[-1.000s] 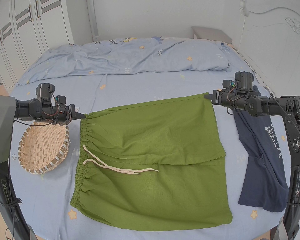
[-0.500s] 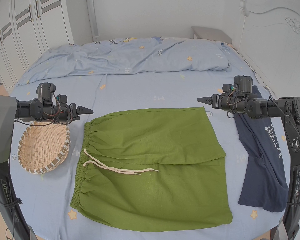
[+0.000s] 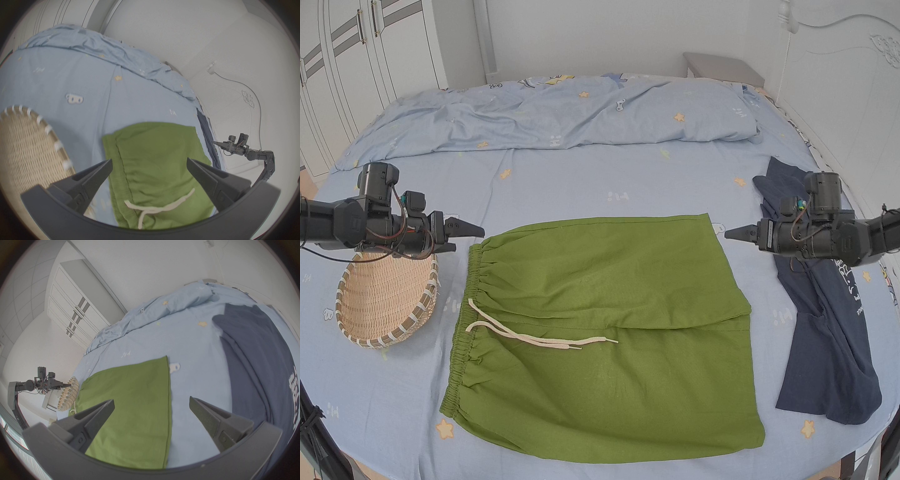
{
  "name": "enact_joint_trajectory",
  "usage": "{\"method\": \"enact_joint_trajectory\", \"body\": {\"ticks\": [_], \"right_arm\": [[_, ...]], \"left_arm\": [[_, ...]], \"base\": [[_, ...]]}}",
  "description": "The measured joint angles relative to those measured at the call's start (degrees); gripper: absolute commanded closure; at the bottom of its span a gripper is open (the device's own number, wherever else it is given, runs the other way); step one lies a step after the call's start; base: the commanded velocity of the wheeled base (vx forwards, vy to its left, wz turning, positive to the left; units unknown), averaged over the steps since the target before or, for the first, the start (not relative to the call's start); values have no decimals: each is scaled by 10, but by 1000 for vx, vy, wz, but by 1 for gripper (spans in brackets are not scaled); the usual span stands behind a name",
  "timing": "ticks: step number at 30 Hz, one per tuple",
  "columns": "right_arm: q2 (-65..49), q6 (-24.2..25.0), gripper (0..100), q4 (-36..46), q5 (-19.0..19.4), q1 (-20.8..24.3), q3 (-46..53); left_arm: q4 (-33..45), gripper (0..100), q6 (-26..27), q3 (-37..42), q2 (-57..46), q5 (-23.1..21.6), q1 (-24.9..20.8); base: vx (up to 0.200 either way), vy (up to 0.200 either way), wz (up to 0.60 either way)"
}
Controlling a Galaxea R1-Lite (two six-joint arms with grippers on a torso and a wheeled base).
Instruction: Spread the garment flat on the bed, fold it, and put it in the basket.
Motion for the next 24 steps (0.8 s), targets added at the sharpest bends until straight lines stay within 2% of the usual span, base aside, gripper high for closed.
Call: {"method": "enact_joint_trajectory", "body": {"ticks": [4,11,20,24], "right_arm": [[-65,15,0,-34,0,-1,110],[-159,33,0,-74,-1,-1,244],[-249,48,0,-105,-2,5,373],[-283,54,0,-118,-4,16,429]], "left_arm": [[-5,0,-2,101,-48,-1,-3],[-46,0,-2,298,-126,-16,10],[-133,0,5,551,-209,-41,46],[-193,0,36,668,-231,-51,64]], "base": [[0,0,0],[0,0,0],[0,0,0],[0,0,0]]}}
